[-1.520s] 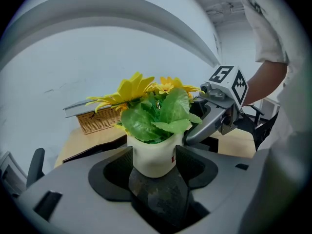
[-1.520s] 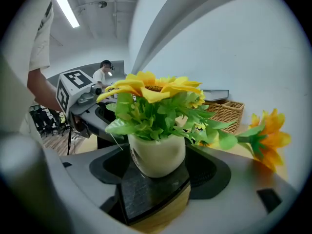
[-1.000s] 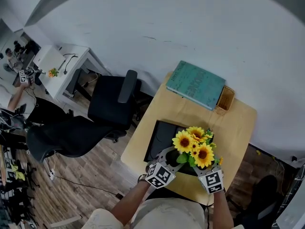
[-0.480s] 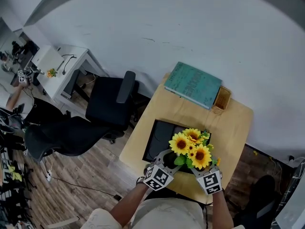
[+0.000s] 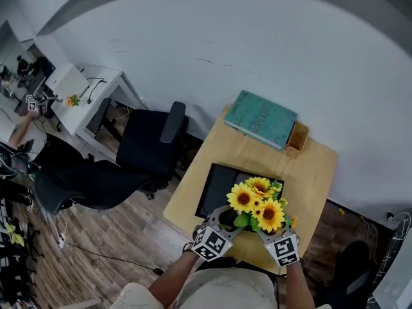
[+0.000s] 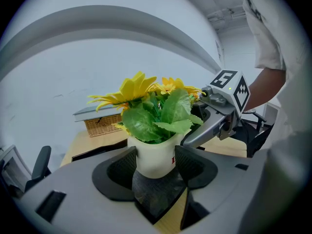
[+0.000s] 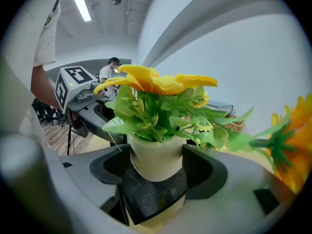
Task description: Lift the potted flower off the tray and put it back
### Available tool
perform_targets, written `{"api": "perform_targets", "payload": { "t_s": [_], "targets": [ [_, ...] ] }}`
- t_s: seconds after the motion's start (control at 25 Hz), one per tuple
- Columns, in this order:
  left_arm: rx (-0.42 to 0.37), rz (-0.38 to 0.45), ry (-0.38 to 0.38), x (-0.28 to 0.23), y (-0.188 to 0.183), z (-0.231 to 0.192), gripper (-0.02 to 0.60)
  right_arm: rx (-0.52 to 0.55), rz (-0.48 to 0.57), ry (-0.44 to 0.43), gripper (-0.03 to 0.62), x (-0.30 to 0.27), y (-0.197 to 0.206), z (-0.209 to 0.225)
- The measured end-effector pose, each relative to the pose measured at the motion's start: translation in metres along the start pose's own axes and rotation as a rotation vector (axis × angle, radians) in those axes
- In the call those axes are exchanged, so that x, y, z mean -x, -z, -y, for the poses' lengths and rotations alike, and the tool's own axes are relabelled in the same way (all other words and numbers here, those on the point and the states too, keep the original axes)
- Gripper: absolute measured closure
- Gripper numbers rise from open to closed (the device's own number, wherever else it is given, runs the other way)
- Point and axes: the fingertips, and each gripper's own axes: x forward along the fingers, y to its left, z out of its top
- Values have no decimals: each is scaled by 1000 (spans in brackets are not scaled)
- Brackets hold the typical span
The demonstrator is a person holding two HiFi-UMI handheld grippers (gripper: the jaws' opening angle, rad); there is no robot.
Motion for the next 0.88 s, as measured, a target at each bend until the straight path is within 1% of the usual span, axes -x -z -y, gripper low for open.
{"api": "perform_targets", "payload": {
  "t_s": [0.32, 0.64, 0.88],
  "targets": [
    [-18, 55, -12, 28, -18, 5, 324, 36, 45, 22, 246, 21, -24, -14],
    [-36, 133, -19, 58, -45, 10, 324, 84, 108, 46, 247, 47, -56, -25],
    [-74, 209, -42, 85, -77, 7, 325, 107, 145, 44, 247, 68, -85, -31]
  ]
}}
